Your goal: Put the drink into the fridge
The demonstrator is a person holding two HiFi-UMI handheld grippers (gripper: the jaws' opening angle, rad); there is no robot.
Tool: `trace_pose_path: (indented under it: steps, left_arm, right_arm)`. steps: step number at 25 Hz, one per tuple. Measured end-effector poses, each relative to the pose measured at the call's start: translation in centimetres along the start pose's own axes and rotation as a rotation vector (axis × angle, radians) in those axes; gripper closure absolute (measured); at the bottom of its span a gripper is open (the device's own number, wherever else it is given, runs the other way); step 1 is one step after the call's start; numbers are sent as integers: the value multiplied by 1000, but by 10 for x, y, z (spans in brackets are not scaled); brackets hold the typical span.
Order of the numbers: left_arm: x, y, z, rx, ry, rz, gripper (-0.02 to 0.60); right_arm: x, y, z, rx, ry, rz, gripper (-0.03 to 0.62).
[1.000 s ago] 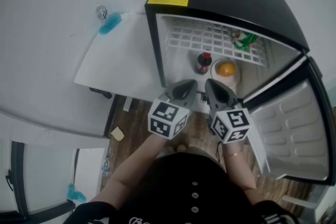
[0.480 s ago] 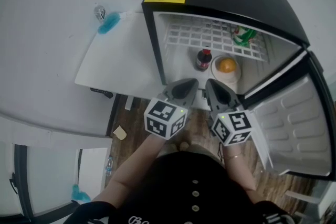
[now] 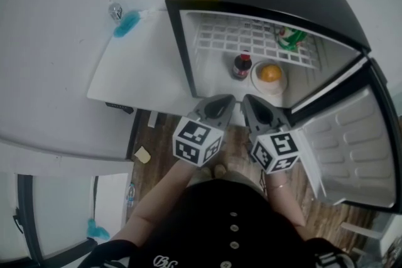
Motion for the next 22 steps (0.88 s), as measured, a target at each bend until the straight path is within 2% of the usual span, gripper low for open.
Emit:
trace_pose_path:
  steps: [7, 22]
  left_arm:
    - [-5, 4, 2, -8, -1, -41, 575]
    - [-10, 12, 6, -14, -6, -53, 575]
  right_arm:
    - [5, 0, 0, 13, 0, -31, 583]
    - [-1, -1, -8, 11, -24, -51, 585]
Point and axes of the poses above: the fingertips, and each gripper's own axes: z forward along the fingers, y to its right, x out of its top, the point moved 5 cm from there along -z, backward along the fingers, and after that the axes turned 6 degrees about y, right-handed, at the moved point
